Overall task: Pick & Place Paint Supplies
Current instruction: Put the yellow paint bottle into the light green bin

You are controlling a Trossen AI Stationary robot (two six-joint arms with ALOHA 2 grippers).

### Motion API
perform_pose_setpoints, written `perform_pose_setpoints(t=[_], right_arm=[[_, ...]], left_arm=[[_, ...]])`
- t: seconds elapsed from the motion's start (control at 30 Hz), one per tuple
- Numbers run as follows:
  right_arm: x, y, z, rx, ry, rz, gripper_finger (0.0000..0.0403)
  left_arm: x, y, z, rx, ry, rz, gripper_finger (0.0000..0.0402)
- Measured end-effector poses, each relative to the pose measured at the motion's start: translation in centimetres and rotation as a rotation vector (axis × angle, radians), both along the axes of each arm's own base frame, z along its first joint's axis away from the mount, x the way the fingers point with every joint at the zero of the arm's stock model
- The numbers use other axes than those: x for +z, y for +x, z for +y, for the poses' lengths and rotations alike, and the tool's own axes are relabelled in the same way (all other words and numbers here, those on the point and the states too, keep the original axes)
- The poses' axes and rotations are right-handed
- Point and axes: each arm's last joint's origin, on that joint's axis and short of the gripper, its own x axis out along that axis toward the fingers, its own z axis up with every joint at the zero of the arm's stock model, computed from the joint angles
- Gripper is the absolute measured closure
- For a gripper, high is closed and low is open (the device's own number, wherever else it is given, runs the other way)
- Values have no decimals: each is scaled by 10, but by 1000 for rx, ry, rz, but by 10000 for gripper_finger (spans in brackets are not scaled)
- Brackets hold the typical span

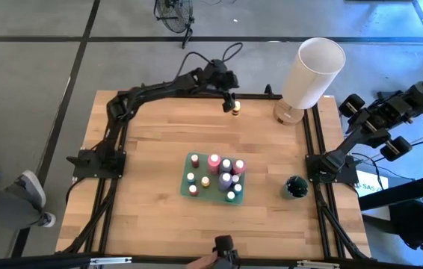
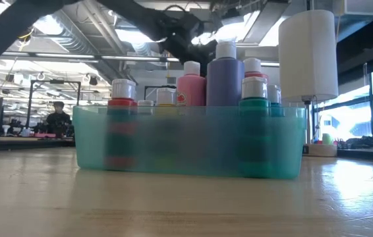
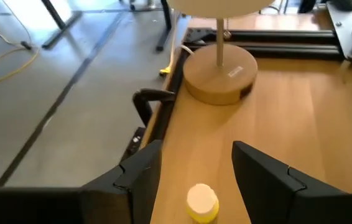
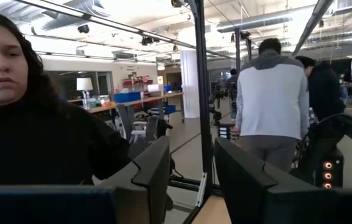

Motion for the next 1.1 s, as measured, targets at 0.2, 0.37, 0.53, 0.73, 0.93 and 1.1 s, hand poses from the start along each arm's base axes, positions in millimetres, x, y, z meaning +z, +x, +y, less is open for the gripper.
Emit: perform_pose_setpoints(t=[0.2, 0.37, 0.53, 0.73, 0.93, 1.1], right_arm=[[-2, 0, 0, 8, 16, 29, 272], [-3, 1, 1, 8, 11, 39, 272], [-3, 1, 1, 8, 12, 38, 272], [-3, 1, 1, 8, 9, 37, 272], [-3, 1, 0, -15, 6, 45, 272], [-3, 1, 0, -14, 10, 47, 272]], left_arm=[[-29, 9, 5, 19, -78, 37, 210], [-41, 12, 7, 23, -92, 59, 210], [-45, 13, 8, 23, -91, 74, 210], [-52, 6, 12, 41, -115, 120, 212], [-67, 10, 14, 42, -131, 133, 215], [-81, 17, 12, 27, -133, 147, 216]])
